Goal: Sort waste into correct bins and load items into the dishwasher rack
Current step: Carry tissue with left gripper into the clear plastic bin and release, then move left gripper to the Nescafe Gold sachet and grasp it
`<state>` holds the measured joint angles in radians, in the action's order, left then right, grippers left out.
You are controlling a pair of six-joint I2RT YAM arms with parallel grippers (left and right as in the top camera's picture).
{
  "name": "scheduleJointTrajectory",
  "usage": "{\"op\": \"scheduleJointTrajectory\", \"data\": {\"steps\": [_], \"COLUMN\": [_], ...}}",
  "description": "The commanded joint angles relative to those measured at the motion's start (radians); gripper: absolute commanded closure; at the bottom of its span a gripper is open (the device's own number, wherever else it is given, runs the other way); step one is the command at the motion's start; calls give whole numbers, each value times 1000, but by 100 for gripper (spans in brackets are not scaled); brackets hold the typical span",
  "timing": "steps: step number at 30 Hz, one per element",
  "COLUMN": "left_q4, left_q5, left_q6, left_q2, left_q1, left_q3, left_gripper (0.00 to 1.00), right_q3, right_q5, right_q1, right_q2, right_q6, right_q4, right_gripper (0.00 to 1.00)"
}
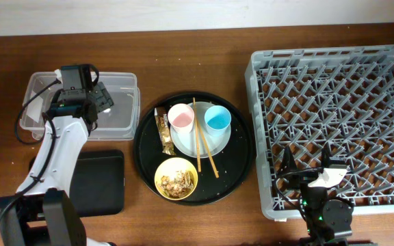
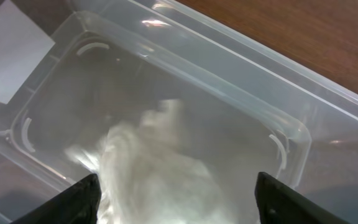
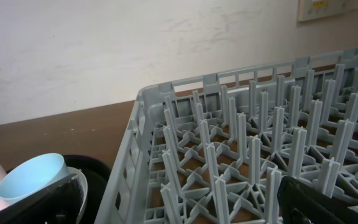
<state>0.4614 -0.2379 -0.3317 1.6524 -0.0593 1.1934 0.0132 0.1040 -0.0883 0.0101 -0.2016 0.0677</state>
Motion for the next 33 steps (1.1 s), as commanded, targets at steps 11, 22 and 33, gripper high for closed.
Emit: {"op": "scheduleJointTrajectory", "data": {"steps": [11, 22, 33], "left_q4": [259, 370, 130], "left_q5": [383, 240, 158], "left_q6": [33, -77, -106], "left_q2": [-256, -264, -188], "left_q1": [23, 304, 430], "left_q3": [43, -69, -198], "left_gripper": [54, 78, 76], "right_q3": [-8, -8, -8], "right_q5": [5, 5, 5], "right_q1": [5, 5, 5], "right_q2": [-5, -4, -4], "right_q6": [2, 2, 2], "right_q4": [4, 4, 4], "right_gripper": [1, 2, 2]}}
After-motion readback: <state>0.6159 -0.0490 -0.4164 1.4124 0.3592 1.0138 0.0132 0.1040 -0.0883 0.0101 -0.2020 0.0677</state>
